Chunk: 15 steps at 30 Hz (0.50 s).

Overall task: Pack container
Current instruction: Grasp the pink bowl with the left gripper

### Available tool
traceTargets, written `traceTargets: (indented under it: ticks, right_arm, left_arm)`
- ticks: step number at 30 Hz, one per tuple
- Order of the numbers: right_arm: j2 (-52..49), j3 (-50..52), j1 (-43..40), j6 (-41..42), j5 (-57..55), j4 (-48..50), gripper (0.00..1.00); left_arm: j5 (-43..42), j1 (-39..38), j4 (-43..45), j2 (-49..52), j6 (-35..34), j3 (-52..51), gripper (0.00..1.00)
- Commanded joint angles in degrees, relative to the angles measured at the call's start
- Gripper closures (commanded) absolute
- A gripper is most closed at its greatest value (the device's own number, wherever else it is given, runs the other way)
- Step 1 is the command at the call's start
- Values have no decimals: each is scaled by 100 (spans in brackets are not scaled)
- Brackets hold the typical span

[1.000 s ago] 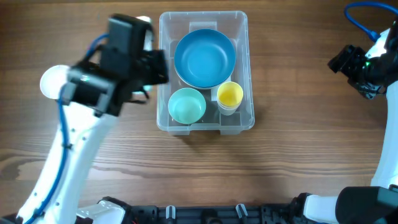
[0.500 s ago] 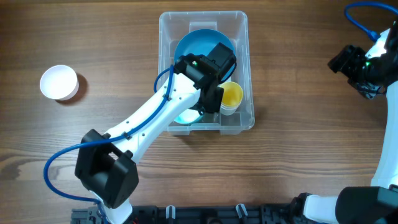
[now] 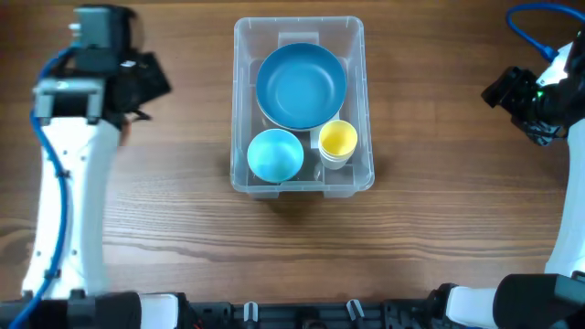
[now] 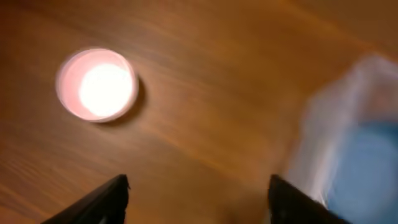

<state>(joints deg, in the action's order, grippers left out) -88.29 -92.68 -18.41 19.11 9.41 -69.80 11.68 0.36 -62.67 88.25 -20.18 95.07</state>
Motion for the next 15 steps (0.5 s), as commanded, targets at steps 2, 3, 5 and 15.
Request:
traceTargets:
  ticks: [2,3,5,15]
  right_arm:
    - [-66,37,24,-111,-33,24,20]
    - [-66,37,24,-114,-35,24,20]
    - [-66,37,24,-114,-33,11,20]
    - [-66,37,24,-243,-55,-11,20]
  left_arm:
    - [-697,1493,402,1067,61,-17,27]
    - [-691,1670,505,1606,66,-17,27]
    - [-695,1821,625,2227,44,-17,27]
    - [-581,1910,1283,3755,44,-17,43]
